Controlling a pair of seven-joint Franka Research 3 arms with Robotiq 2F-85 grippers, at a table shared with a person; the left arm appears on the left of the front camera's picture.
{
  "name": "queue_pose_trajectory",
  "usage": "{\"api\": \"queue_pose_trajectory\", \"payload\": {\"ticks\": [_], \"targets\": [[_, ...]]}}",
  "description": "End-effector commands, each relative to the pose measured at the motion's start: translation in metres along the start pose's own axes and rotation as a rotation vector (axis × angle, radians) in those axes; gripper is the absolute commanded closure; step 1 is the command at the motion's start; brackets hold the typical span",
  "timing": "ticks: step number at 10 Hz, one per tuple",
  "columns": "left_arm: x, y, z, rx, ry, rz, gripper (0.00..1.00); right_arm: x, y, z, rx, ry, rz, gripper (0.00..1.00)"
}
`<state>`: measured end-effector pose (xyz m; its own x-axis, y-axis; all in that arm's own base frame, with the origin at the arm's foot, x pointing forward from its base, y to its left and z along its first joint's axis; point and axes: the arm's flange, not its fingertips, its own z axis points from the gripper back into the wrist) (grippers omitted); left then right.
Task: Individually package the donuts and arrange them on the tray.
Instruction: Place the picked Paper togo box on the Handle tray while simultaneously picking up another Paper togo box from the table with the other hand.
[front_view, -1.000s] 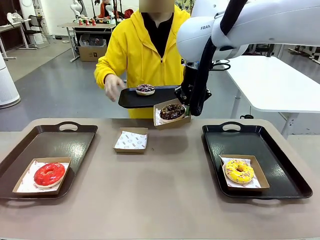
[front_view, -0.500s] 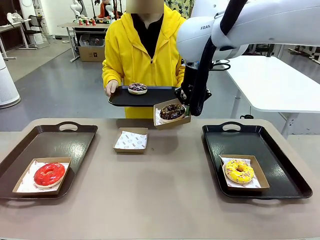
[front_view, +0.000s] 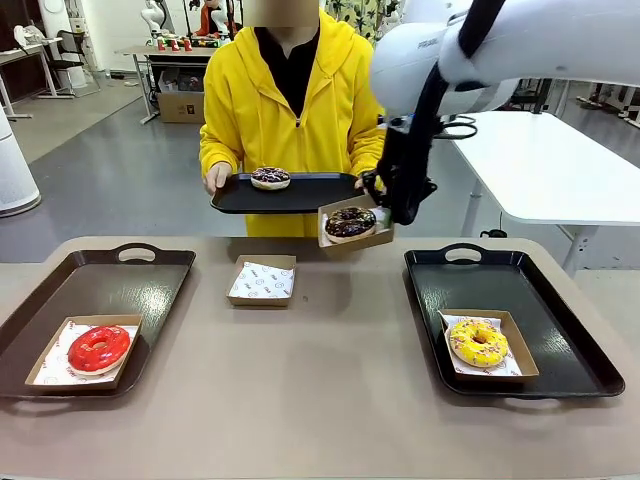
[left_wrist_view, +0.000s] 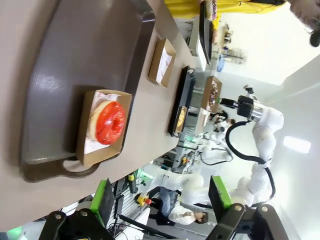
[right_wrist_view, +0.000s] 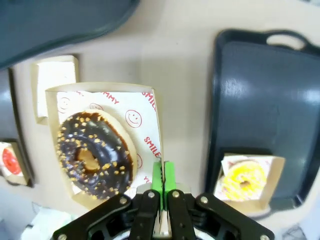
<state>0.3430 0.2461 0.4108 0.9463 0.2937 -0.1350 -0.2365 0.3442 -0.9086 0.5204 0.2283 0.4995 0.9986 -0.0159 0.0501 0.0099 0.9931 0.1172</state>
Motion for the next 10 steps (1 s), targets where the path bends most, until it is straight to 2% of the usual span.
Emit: {"api": "queue_pose_trajectory", "payload": {"ticks": [1, 3, 5, 8, 10], "targets": [[0.017, -0.063, -0.024, 0.107, 0.024, -0.020, 0.00, -0.021, -0.071, 0.013, 0.072, 0.025, 0.000, 0.98], [0.026, -0.111, -0.060, 0.184, 0.049, -0.044, 0.00, -0.030, -0.127, 0.020, 0.083, 0.049, -0.045, 0.98], [0.033, -0.152, -0.113, 0.333, 0.073, -0.044, 0.00, -0.033, -0.168, 0.030, 0.004, 0.031, -0.060, 0.98], [0.046, -0.187, -0.197, 0.526, 0.059, -0.067, 0.00, -0.028, -0.195, 0.038, -0.137, 0.034, -0.094, 0.98], [0.059, -0.199, -0.253, 0.640, 0.007, -0.107, 0.00, -0.027, -0.201, 0.023, -0.142, 0.037, -0.097, 0.98]]}}
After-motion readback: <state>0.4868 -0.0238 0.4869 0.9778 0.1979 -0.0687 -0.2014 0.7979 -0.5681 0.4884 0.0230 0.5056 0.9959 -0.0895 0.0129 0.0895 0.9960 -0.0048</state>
